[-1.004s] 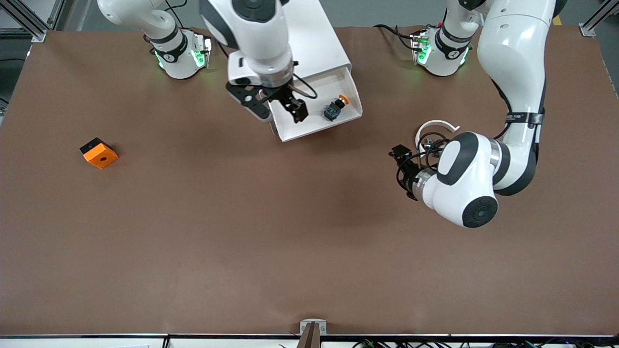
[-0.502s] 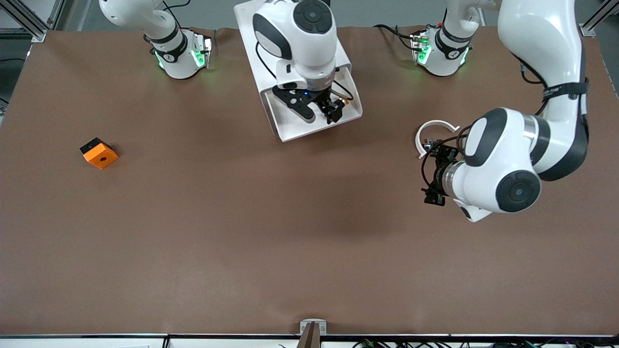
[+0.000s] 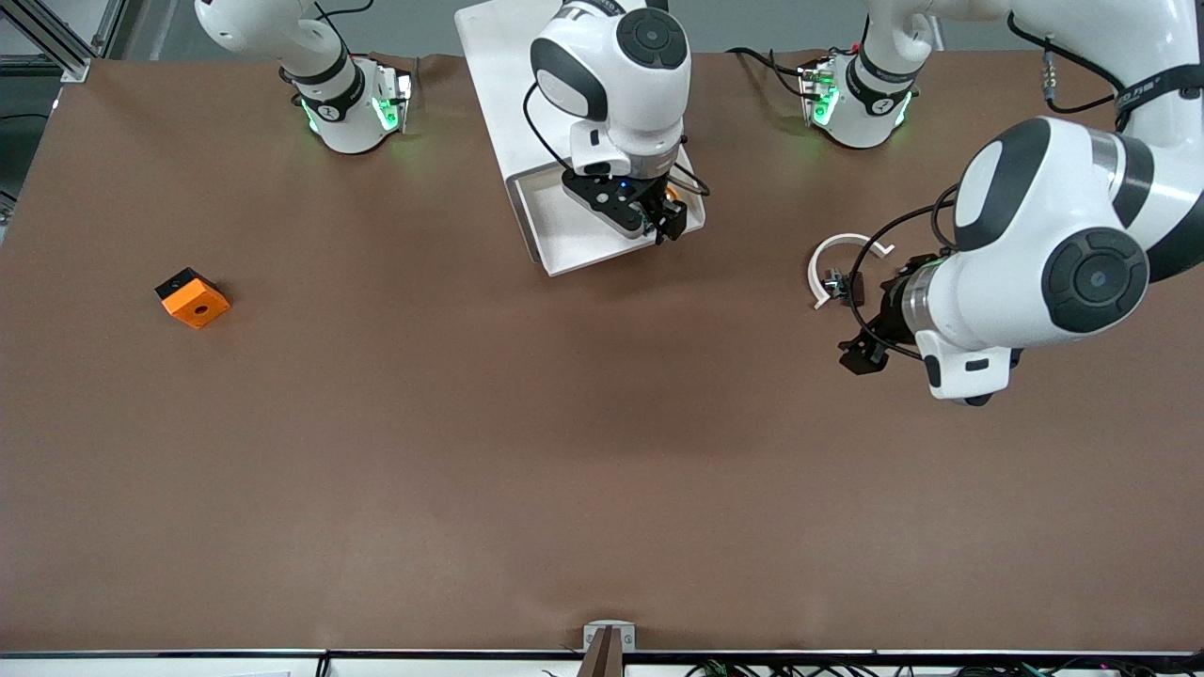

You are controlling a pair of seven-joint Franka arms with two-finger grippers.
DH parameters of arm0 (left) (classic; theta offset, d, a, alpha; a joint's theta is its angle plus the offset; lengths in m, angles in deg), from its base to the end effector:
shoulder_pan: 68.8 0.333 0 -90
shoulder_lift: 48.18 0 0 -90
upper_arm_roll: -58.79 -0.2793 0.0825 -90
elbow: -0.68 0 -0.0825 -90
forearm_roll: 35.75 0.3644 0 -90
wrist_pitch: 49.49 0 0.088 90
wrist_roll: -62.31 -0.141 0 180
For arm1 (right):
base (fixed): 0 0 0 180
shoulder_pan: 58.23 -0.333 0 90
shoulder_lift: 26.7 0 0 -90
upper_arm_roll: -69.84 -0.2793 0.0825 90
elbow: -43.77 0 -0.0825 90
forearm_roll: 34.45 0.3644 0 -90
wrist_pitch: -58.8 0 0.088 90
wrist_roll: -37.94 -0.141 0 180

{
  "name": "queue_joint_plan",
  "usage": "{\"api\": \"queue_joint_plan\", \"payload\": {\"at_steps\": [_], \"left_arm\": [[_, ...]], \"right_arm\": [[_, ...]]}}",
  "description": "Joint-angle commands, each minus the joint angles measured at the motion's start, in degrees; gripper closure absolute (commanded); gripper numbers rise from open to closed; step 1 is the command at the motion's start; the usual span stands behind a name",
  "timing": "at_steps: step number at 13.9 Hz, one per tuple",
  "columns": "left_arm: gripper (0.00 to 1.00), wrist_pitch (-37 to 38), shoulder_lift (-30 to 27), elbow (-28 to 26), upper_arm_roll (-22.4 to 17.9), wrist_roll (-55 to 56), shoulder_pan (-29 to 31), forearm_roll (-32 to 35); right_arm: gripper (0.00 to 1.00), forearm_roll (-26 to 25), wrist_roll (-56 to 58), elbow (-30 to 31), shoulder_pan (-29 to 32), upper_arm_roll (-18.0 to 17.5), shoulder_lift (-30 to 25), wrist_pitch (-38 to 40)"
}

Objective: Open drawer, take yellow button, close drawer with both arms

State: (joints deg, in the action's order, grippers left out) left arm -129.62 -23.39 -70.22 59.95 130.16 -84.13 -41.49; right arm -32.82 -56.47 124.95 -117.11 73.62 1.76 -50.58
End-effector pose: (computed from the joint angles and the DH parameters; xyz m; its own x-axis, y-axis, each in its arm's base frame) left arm 0.5810 -0.1859 0.4394 0.5973 0.7765 -0.2007 0.7489 -0.6296 -0.2067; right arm 0.3725 0.5496 0.3536 0.7727 -0.6347 0.0049 -0.6347 -0.7727 0.0031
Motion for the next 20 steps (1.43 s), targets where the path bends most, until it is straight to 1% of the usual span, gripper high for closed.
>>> {"api": "queue_joint_plan", "payload": {"at_steps": [1, 5, 8, 12, 13, 16, 18, 20], "left_arm": [[0.00, 0.06, -2.38, -3.19, -0.02, -3.24, -0.13, 1.17], [0.00, -0.02, -4.49, -6.79, 0.33, -4.56, -0.48, 4.32], [0.00, -0.02, -5.98, -8.20, 0.33, -5.71, -0.13, 4.42], [0.00, -0.02, -6.69, -8.91, 0.33, -6.15, -0.05, 4.42], [0.00, -0.20, -6.60, -8.91, 0.33, -6.06, -0.05, 4.42], [0.00, -0.73, -6.34, -8.82, 0.24, -6.06, -0.04, 4.42], [0.00, -0.82, -6.34, -8.82, 0.24, -6.06, -0.04, 4.42], [0.00, -0.82, -6.60, -8.64, 0.24, -5.53, -0.48, 4.42]], "right_arm": [[0.00, -1.11, -1.13, -1.82, -1.24, 0.70, 1.51, 0.14], [0.00, -1.02, -0.95, -1.82, -1.33, 0.70, 1.51, 0.14], [0.15, -0.76, -0.25, -1.82, -1.24, 0.70, 1.51, 0.14], [0.16, -0.67, -0.34, -1.82, -1.32, 0.70, 1.51, 0.14], [0.18, -0.58, -0.34, -1.82, -1.33, 0.70, 1.59, 0.05], [0.26, -0.49, -0.69, -1.82, -1.33, 0.70, 1.60, 0.05], [0.42, -0.32, -0.95, -1.82, -1.33, 0.70, 1.68, -0.04], [0.45, -0.14, -0.95, -1.82, -1.33, 0.70, 1.68, -0.21]]}}
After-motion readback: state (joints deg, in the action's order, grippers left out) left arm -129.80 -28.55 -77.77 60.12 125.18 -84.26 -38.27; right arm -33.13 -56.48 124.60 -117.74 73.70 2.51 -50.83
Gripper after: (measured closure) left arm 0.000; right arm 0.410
